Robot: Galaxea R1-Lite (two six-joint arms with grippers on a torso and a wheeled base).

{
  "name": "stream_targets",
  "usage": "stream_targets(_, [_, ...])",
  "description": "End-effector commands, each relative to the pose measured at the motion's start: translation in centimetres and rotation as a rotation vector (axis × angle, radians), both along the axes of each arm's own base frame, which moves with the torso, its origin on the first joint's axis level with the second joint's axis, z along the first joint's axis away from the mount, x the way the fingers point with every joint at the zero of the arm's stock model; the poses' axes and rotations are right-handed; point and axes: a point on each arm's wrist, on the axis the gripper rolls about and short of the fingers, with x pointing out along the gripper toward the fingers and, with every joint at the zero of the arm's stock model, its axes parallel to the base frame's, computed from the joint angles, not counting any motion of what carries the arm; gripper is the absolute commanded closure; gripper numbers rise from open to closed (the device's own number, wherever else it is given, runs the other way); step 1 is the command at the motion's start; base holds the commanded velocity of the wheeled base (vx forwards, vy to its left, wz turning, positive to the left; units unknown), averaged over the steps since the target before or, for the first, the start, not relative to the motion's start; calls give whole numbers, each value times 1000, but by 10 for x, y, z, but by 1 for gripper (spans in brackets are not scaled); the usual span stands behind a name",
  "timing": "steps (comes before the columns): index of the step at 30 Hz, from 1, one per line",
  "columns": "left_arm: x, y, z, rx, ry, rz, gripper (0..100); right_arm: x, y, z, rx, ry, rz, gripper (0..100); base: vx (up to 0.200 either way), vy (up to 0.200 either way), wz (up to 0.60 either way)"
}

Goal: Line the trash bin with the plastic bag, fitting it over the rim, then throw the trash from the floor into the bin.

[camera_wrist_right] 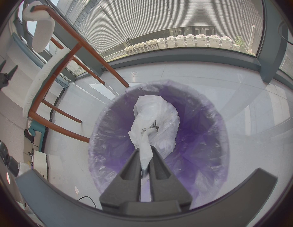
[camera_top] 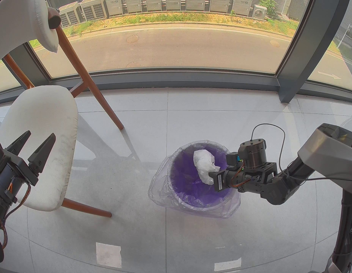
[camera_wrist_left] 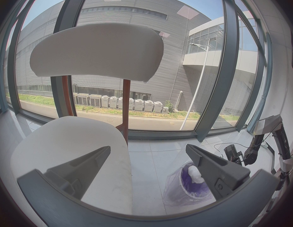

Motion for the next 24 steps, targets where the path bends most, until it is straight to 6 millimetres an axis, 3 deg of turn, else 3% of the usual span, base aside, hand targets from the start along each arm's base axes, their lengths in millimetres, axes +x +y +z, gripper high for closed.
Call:
stream_targets(1, [1, 1, -2, 1, 14, 6, 0, 17, 9, -37, -27, 46, -2, 100, 0, 0, 0])
stream_targets(9, [1, 4, -2, 2, 8, 31, 0, 40, 12, -55, -33, 27, -51, 100, 0, 0, 0])
stream_targets(17, [0, 5, -2, 0, 8, 35, 0, 50, 18, -54, -21, -2, -73, 100, 0, 0, 0])
stream_targets(18, [0, 5, -2, 0, 9, 37, 0, 50, 18, -54, -21, -2, -73, 0, 0, 0, 0])
stream_targets(24, [1, 5, -3, 1, 12, 37, 0, 43, 19, -37, -3, -21, -76, 0, 0, 0, 0])
